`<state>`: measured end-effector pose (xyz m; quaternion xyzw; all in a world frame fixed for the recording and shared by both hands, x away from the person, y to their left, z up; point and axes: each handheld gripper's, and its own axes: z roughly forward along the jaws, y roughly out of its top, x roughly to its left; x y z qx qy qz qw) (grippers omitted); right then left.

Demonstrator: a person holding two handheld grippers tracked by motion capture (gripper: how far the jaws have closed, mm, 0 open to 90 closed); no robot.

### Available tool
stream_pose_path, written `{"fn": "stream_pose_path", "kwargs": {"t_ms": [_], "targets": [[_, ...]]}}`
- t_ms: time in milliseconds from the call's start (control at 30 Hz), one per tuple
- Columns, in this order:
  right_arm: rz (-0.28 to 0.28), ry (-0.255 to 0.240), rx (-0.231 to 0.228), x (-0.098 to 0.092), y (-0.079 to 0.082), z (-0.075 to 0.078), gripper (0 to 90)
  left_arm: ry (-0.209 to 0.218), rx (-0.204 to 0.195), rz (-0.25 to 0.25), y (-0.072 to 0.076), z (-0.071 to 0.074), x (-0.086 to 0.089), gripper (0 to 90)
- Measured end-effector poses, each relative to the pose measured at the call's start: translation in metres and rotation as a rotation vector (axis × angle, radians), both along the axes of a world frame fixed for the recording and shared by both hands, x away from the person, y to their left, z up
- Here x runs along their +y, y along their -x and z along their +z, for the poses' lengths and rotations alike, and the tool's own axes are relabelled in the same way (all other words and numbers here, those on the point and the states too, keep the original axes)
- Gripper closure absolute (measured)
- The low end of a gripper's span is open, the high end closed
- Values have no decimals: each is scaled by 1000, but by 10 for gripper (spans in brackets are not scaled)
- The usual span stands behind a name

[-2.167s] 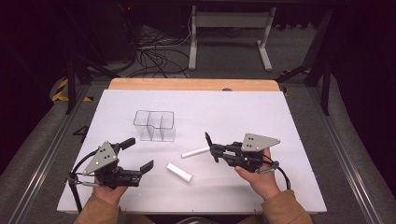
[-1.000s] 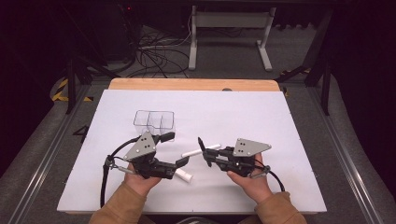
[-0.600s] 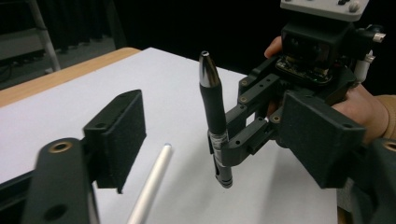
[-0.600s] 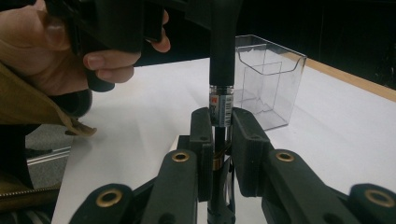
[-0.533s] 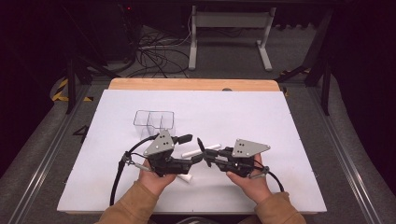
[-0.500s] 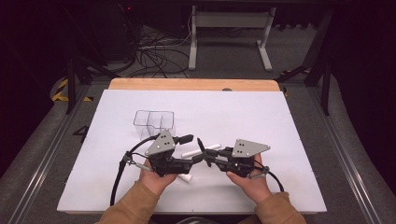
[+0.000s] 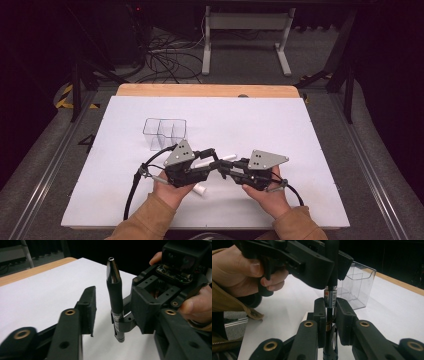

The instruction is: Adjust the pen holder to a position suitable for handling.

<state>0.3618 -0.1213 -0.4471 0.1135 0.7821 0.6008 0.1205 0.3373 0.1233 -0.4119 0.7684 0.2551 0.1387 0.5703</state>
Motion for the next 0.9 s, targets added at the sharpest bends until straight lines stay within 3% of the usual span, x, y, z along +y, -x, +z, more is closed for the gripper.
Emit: {"fn": "stream_pose_path", "kwargs": {"t_ms": [67,267,400,633,800,900], "targets": [[1,3,0,0,0,-1,798,-4,-1,2,-1,0,1,685],[0,6,1,1,0,-1,798,2,19,-12,0,0,0,770],[4,7,-6,1,0,-1,798,15,50,-30,-1,1,2,793],[12,8,-1,2,0,-1,792,16,63,-39,0,2,2,800],[2,-7,9,0,-1,0,675,5,39,-36,3,8,4,800],[-9,-10,7,-2,-2,1,592,-24,0,-13,4,15,9,800]]}}
